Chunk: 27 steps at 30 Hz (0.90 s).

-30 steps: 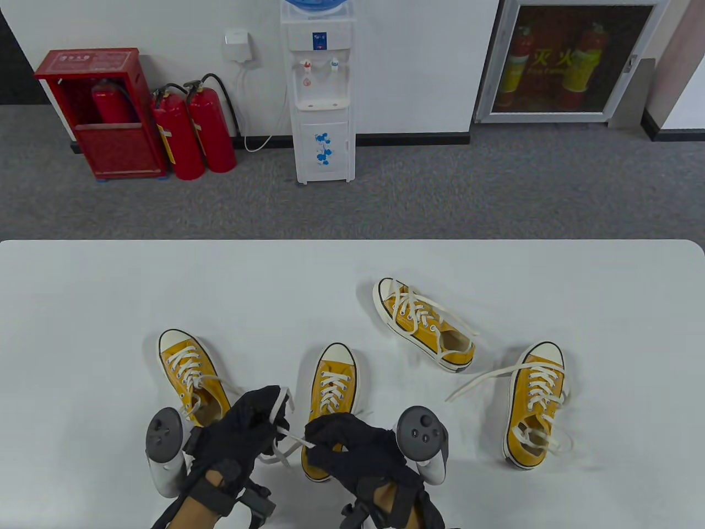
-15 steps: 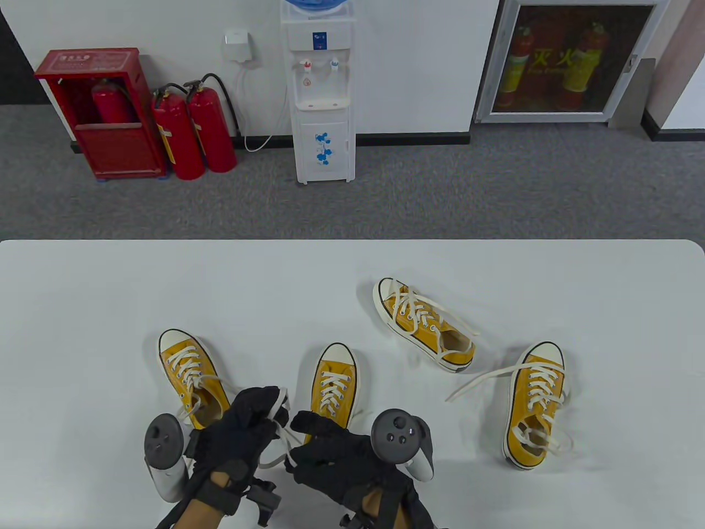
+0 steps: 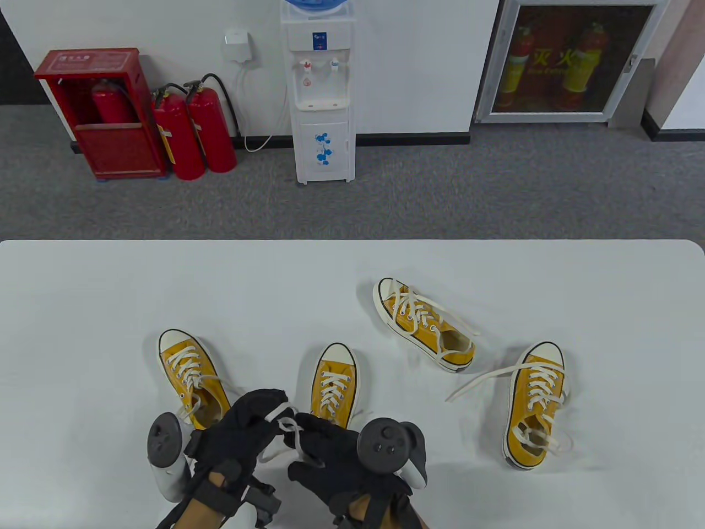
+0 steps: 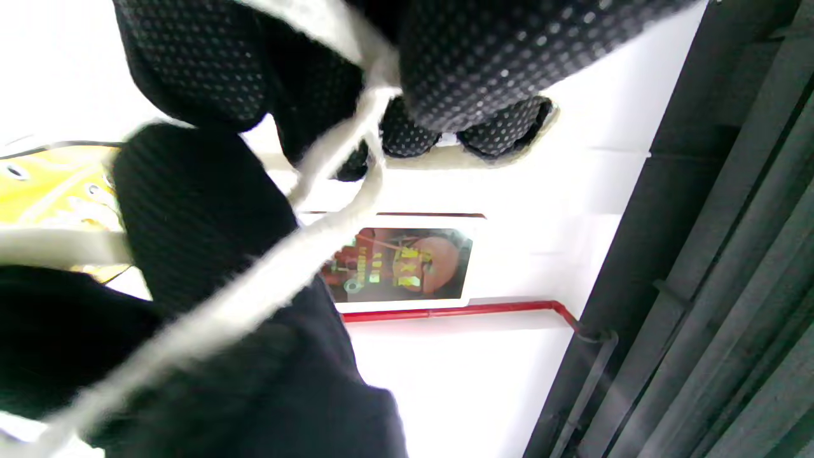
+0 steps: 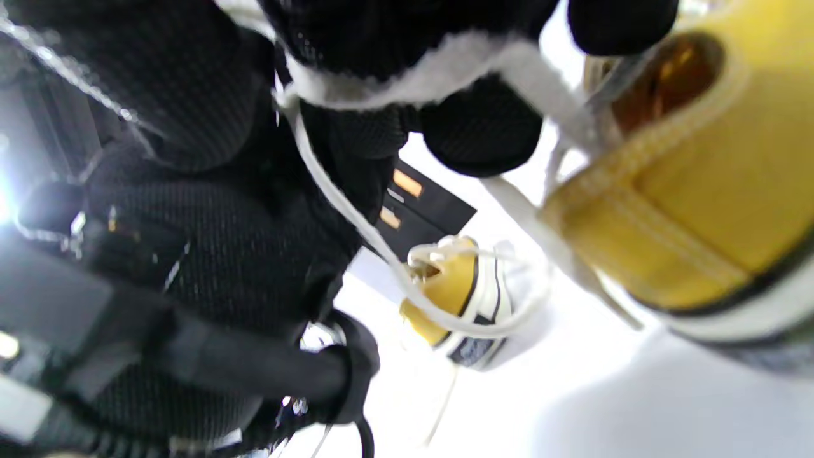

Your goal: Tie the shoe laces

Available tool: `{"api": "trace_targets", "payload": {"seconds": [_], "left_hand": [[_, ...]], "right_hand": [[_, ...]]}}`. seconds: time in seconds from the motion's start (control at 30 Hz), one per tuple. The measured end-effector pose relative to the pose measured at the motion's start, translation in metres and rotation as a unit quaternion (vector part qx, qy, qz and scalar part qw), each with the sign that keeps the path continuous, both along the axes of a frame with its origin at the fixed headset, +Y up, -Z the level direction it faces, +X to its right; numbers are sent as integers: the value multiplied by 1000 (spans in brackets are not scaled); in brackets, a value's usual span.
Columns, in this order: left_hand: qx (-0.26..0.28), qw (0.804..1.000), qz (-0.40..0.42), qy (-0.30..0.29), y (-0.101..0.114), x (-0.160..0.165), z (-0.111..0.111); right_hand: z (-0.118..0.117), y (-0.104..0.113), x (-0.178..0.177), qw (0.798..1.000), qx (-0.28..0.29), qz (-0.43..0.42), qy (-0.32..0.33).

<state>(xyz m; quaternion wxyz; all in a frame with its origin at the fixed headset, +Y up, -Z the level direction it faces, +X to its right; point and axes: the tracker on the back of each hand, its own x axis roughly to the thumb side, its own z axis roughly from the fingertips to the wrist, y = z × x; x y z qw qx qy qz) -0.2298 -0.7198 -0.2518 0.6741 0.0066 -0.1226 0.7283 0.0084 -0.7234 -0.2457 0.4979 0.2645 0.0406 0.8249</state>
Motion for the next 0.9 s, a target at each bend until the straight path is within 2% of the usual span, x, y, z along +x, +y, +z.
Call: {"api": "trace_targets", "payload": {"seconds": [0.17,0.33,0.67,0.9], "left_hand": [[-9,1000,14,22,-1,-8,-2],[-22,998,33,45,-2,-17,-2],[-36,994,41,100,-1,-40,-4],[-49,988,40,138,-2,-55,-6]], "right_hand": [[-1,14,27,995,45,-21,-89],[-4,21,53,983,67,-36,-169],[-7,17,107,945,55,-21,-322],[-11,12,134,910,21,43,-411]]}}
